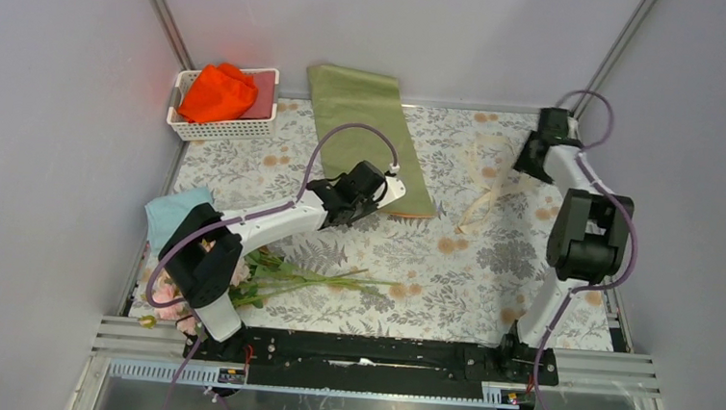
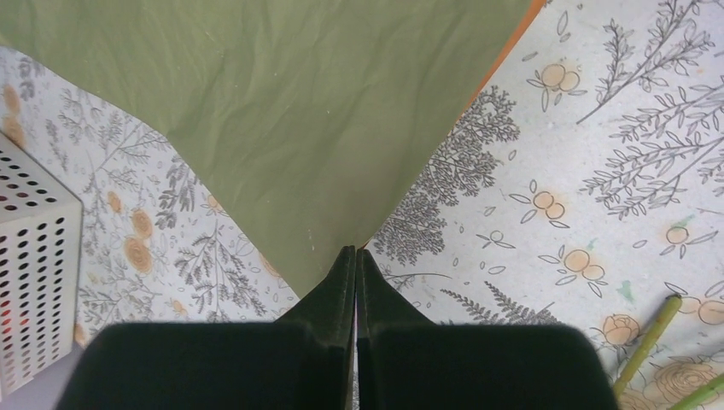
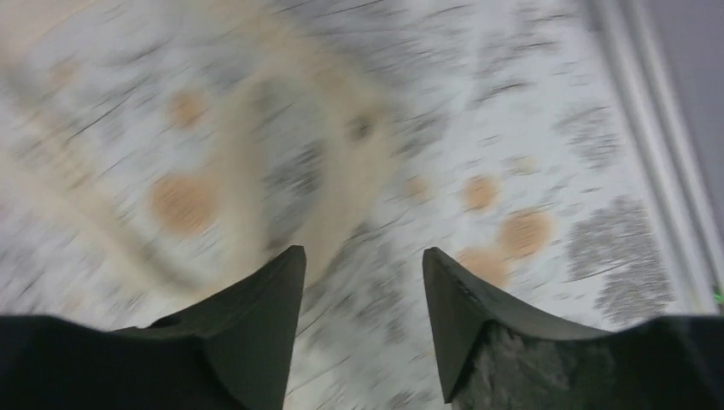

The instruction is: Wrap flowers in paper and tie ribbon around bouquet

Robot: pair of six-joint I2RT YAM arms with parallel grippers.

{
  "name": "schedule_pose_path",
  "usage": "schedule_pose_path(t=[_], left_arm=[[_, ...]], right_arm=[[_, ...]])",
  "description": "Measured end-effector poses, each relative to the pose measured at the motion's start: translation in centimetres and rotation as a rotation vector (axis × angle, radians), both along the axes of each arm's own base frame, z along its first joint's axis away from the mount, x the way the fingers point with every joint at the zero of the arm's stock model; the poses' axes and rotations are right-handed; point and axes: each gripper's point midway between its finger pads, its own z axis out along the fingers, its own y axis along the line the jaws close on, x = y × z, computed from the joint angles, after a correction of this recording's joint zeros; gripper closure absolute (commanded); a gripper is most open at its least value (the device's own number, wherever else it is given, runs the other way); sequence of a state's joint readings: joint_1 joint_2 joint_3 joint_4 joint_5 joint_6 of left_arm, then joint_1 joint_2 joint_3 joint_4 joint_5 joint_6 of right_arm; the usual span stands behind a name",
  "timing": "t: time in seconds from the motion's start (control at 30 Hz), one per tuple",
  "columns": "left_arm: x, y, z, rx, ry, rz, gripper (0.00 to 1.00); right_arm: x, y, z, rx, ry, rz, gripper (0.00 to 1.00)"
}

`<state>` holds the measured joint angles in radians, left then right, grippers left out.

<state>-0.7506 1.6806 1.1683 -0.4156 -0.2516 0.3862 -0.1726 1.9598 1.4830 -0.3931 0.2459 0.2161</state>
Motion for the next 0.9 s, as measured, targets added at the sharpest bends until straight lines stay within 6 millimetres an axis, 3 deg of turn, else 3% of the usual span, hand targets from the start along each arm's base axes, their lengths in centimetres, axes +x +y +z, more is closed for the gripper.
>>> schedule_pose_path(t=[0.1, 0.2, 0.23, 0.33, 0.43, 0.63, 0.73, 0.9], left_arm=[[-0.5, 0.2, -0.4, -0.004, 0.015, 0.000, 1.00], [-0.9, 0.3, -0.8, -0.006, 0.026, -0.002, 1.00], [-0.9, 0.3, -0.8, -0.007, 0.028, -0.002, 1.00], [-1.1, 0.3, -0.9, -0.014, 0.033, -0.002, 1.00], [-1.1, 0.1, -0.9, -0.023, 0.036, -0.002, 1.00], [-1.2, -0.2, -0.9, -0.042, 0.040, 0.001, 1.00], [-1.1, -0.2, -0.9, -0.044, 0.039, 0.000, 1.00], [-1.2, -0.3, -0.9, -0.048, 0.040, -0.002, 1.00]], right_arm=[[0.0, 8.4, 2.3, 0.034, -0.057, 0.185, 0.35], [-3.0, 18.5, 4.4, 0.239, -0.145, 0.407, 0.34], [-4.3, 20.5, 4.9, 0.314, -0.165, 0.445, 0.33], [-7.5, 23.3, 5.0, 0.493, -0.194, 0.457, 0.31], [-10.1, 25.7, 2.9, 0.630, -0.149, 0.422, 0.31], [-16.5, 32.7, -1.2, 0.854, -0.030, 0.395, 0.32], [-17.2, 34.8, -1.3, 0.919, -0.043, 0.369, 0.33], [-15.6, 36.2, -0.3, 0.984, -0.121, 0.334, 0.34]])
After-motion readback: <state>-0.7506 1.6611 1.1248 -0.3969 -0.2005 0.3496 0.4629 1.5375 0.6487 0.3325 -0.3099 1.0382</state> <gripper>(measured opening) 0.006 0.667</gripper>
